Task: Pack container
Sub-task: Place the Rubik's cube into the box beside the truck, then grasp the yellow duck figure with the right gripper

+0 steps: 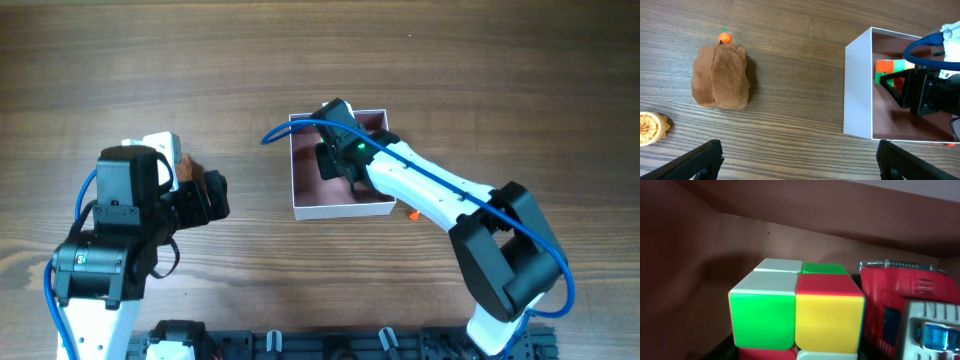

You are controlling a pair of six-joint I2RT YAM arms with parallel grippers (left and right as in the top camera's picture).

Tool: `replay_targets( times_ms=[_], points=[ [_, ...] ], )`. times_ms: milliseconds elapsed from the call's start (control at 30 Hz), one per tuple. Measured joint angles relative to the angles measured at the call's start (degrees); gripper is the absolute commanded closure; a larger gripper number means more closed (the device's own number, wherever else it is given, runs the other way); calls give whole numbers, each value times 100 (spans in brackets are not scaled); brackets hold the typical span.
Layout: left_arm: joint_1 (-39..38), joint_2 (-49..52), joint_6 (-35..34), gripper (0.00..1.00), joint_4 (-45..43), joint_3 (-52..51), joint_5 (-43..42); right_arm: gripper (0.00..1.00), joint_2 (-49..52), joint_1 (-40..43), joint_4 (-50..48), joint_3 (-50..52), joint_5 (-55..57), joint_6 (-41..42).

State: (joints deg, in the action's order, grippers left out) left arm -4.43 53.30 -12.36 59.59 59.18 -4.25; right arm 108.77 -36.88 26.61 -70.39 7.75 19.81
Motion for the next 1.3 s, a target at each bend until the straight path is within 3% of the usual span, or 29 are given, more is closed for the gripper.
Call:
replay_targets(
  times_ms=[133, 367, 467, 633, 833, 933, 1167, 1300],
  points=[
    [0, 0, 0, 0, 0, 0, 0, 28, 0, 0, -98, 0, -4, -26],
    [0, 0, -2, 0, 0, 0, 0, 27, -13, 0, -63, -42, -85, -109],
    [0, 0, -2, 0, 2, 0, -2, 27, -175, 0, 546, -350, -90, -203],
    [0, 0, -2, 0, 0, 0, -2, 1, -1792, 227, 2096, -925, 400, 245],
    [0, 0, -2, 0, 0, 0, -2, 0, -2846, 1873, 3727, -973, 378, 673],
    [0, 0, -2, 0, 2, 2, -2, 0, -2837, 2273, 3554, -494, 94, 529],
    [0, 0, -2, 0, 2, 7, -2, 1, -2323, 2273, 2164, 1447, -363, 470],
    [0, 0, -2, 0, 0, 7, -2, 5, -1788, 2273, 1646, 1755, -455, 452]
  ],
)
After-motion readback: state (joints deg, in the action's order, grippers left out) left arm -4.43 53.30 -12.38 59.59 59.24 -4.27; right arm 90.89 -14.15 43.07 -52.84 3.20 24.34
